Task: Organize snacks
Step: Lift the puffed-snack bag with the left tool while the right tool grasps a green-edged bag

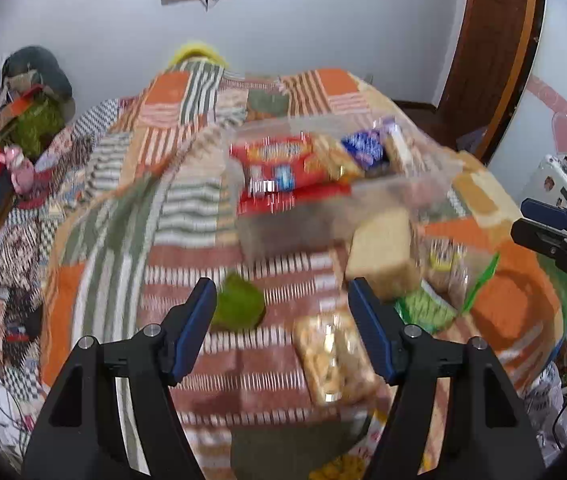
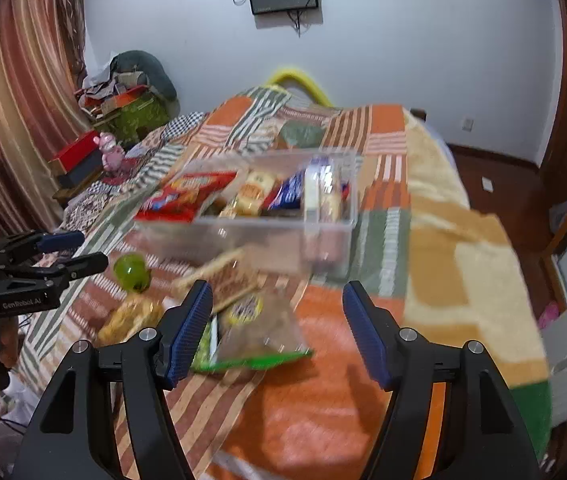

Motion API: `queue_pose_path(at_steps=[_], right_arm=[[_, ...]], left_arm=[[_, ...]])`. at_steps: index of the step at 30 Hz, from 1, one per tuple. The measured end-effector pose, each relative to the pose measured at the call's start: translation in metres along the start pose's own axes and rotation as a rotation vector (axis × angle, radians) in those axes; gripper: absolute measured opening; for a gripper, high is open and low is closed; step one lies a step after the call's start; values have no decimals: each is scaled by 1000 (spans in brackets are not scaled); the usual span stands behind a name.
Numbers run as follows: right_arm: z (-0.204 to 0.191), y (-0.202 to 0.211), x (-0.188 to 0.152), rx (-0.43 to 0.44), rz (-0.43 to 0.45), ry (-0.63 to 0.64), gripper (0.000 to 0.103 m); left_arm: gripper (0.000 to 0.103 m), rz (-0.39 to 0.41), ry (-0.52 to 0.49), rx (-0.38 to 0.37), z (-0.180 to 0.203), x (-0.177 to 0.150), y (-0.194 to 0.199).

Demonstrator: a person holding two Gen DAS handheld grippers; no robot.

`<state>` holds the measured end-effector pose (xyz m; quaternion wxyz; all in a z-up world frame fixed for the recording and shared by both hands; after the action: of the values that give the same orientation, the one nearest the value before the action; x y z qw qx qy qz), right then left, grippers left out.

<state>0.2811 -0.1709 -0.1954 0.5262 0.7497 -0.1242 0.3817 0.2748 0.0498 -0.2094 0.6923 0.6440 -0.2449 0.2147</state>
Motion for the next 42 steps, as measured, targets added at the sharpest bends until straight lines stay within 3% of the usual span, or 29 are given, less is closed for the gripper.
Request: queue_pose_path(at_steps=[7,10,19,24,29,35,42], right_arm=[[-4,-25,-25,15,-80,-14,65],[-4,-33,-24,-3,-76,-8,74],[-6,-64,-34,-7,-156,11,74],[-12,-67,-37,-6,-152,25,73],[-12,-61,-36,7,-133,22,62],[-14,-54,-35,24,-121,-3,43],[-8,-37,-29,4,-88,-17,38]], left_arm=[[68,-95,54,-66,6,-38,-26],[68,-105,66,-87,13,-40,-36],[68,-143,77,-143,22,-47,-60],[67,-152,86,-134,18,-52,-70],[44,-134,80,-118,14,-51,-67],[44,-126,82,-109,12,-51,-64],[44,-75,73,-102,13,-39,-42]])
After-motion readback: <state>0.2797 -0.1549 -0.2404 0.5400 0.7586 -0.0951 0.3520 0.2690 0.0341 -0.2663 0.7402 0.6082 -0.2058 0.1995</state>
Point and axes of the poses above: each gripper's, at about its wrist camera, not at the fingertips, and y roughly against the way its jaws point, z to its right, x to its top, the point moved 8 cm from there along -y, roughly the way its jaws point
